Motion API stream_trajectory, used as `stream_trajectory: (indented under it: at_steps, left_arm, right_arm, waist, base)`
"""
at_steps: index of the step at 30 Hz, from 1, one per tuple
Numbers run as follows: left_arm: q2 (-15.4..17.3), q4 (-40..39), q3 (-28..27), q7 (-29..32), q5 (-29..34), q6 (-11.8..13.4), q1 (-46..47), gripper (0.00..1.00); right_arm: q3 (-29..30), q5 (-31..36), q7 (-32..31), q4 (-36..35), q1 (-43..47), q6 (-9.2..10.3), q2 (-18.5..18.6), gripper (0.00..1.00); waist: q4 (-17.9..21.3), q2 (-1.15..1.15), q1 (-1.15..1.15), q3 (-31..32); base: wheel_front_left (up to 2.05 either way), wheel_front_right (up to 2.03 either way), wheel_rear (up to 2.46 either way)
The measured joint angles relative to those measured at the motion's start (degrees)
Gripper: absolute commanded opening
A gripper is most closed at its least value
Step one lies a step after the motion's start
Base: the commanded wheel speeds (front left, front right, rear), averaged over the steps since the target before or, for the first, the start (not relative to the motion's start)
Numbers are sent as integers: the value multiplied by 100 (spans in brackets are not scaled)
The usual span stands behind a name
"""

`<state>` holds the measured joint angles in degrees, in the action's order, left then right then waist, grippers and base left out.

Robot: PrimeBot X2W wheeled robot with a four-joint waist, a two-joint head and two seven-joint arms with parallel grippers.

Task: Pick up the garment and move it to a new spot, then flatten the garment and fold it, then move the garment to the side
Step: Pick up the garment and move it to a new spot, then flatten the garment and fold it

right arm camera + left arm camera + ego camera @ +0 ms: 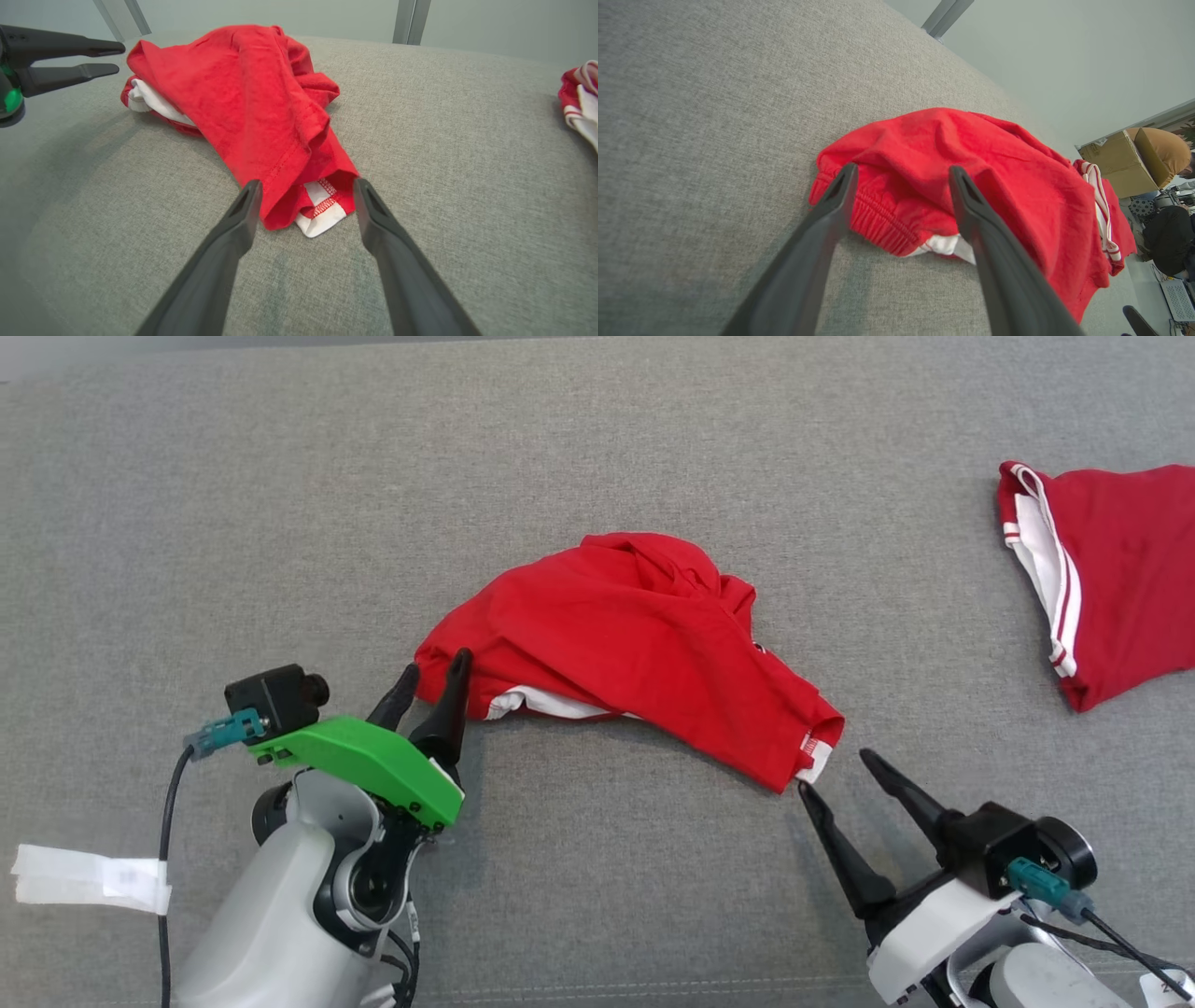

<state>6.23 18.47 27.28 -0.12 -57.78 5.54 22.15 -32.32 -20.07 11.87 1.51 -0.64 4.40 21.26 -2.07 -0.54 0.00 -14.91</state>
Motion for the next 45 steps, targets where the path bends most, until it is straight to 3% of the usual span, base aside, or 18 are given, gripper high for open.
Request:
stream_trajectory:
  at_steps: [6, 13, 14, 15, 16, 18, 23, 27, 32, 35, 40, 42, 43, 45]
  left_arm:
    - [-76, -177, 37, -198, -2, 0, -109, 100]
    - [-137, -271, 81, -293, -2, 0, -163, 100]
    - [-137, -283, 81, -304, -2, 0, -178, 100]
    - [-136, -302, 80, -307, -2, 0, -199, 100]
    - [-135, -314, 80, -325, -2, 0, -220, 100]
    - [-130, -333, 65, -374, -2, 0, -248, 100]
    - [-118, -363, 57, -409, -2, 0, -352, 100]
    - [-123, -415, 94, -405, -2, 0, -380, 100]
    - [-141, -438, 243, -393, -2, -2, -381, 100]
    - [-187, -446, 403, -346, -1, -7, -380, 100]
    - [-263, -467, 605, -312, -1, -67, -377, 100]
    - [-309, -468, 667, -297, -1, -105, -377, 100]
    - [-321, -472, 720, -297, -1, -108, -375, 100]
    - [-326, -471, 762, -297, -1, -123, -372, 100]
  right_arm:
    - [-160, 79, -135, 424, -107, -97, -33, 100]
    - [-158, 13, -181, 760, -420, -154, -357, 100]
    - [-157, -16, -182, 810, -456, -165, -376, 81]
    - [-137, -71, -182, 842, -491, -188, -407, 81]
    - [-122, -115, -182, 869, -520, -188, -449, 49]
    - [-122, -138, -182, 934, -609, -258, -512, 0]
    - [163, -610, -122, 804, -886, -411, -737, 0]
    - [576, -1414, -82, 343, -1215, -706, -1033, 0]
    - [1161, -2068, -393, 250, -1751, -791, -962, 0]
    - [1618, -2381, -777, 580, -2063, -665, -745, 0]
    - [2242, -2776, -1354, 1433, -2393, -151, -464, 0]
    - [2305, -2716, -1490, 1753, -2479, 33, -301, 57]
    - [2259, -2544, -1599, 1963, -2528, 93, -167, 100]
    - [2202, -2419, -1604, 2019, -2553, 89, -102, 100]
  waist:
    - [-117, 0, 0, -38]
    - [-311, 0, 0, -90]
    - [-338, 0, 0, -95]
    - [-365, 0, 0, -101]
    - [-387, 0, 0, -105]
    - [-421, 0, 0, -113]
    - [-423, 0, 0, -76]
    - [-414, 0, 0, -50]
    - [-450, 0, 0, -56]
    - [-519, 0, 0, -65]
    - [-698, 0, 0, -104]
    - [-786, 0, 0, -127]
    - [-876, 0, 0, -156]
    - [-918, 0, 0, -172]
  base:
    - [0, 0, 0]
    - [0, 0, 0]
    - [0, 0, 0]
    - [0, 0, 0]
    - [0, 0, 0]
    - [0, 0, 0]
    - [0, 0, 0]
    - [0, 0, 0]
    - [0, 0, 0]
    - [0, 0, 0]
    - [0, 0, 0]
    - [0, 0, 0]
    - [0, 0, 0]
    - [0, 0, 0]
